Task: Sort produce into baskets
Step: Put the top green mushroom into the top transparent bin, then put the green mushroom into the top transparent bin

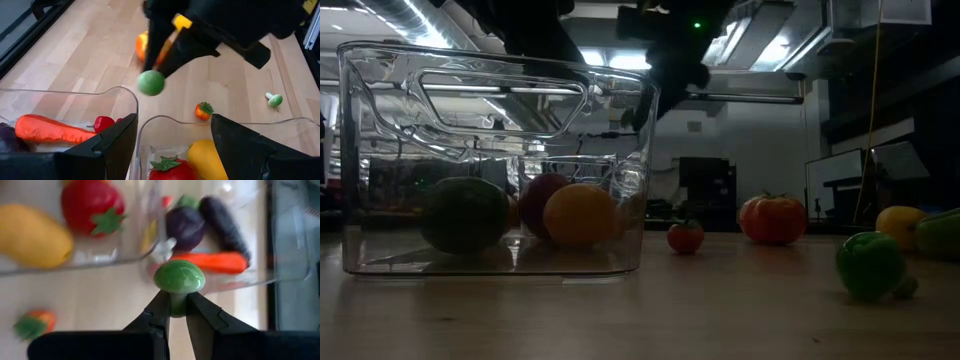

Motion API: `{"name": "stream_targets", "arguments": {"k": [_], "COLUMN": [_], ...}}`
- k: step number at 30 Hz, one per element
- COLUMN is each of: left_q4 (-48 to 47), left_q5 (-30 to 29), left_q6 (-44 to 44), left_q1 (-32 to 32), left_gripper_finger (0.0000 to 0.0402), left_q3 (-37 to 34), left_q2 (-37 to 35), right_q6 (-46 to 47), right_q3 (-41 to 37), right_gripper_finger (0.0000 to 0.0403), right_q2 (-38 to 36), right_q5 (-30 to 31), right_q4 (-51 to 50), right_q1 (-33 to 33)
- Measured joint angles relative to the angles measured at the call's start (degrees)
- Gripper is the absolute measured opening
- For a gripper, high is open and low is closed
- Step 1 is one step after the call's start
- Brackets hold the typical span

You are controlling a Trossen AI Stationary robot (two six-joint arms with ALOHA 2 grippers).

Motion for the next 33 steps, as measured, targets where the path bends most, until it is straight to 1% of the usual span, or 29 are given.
{"name": "stream_targets", "arguments": {"k": [4, 10, 12, 17, 22, 24, 26, 33], "left_q4": [-0.02, -0.04, -0.03, -0.15, -0.13, -0.27, -0.26, -0.35], "left_q5": [0.00, 0.00, 0.00, 0.00, 0.02, 0.00, 0.02, 0.02], "left_q6": [-0.02, 0.01, 0.01, 0.02, -0.04, -0.05, -0.06, -0.08], "left_q1": [0.00, 0.02, 0.02, 0.02, 0.00, 0.02, 0.01, 0.02], "left_gripper_finger": [0.0250, 0.0250, 0.0250, 0.0250, 0.0250, 0.0250, 0.0250, 0.0250], "left_q3": [0.00, 0.00, 0.00, 0.00, 0.00, 0.00, 0.00, 0.00], "left_q2": [0.00, 0.00, 0.00, -0.01, -0.02, 0.00, -0.02, -0.02], "right_q6": [-1.46, -1.00, 0.03, 0.21, 0.16, 0.19, 0.18, 0.16], "right_q3": [-0.02, -0.03, -0.07, -0.11, -0.09, -0.02, -0.11, -0.09], "right_gripper_finger": [0.0051, 0.0051, 0.0051, 0.0051, 0.0054, 0.0065, 0.0086, 0.0183], "right_q2": [0.11, 1.21, 1.31, 2.13, 3.37, 4.07, 4.17, 4.72], "right_q5": [-2.32, -9.57, -11.23, -11.50, -13.48, -14.44, -14.28, -11.03], "right_q4": [3.76, 6.89, 6.53, 6.51, 7.73, 9.04, 8.07, 8.70], "right_q1": [-2.54, -6.27, -7.06, -8.13, -8.78, -8.94, -9.23, -9.18]}}
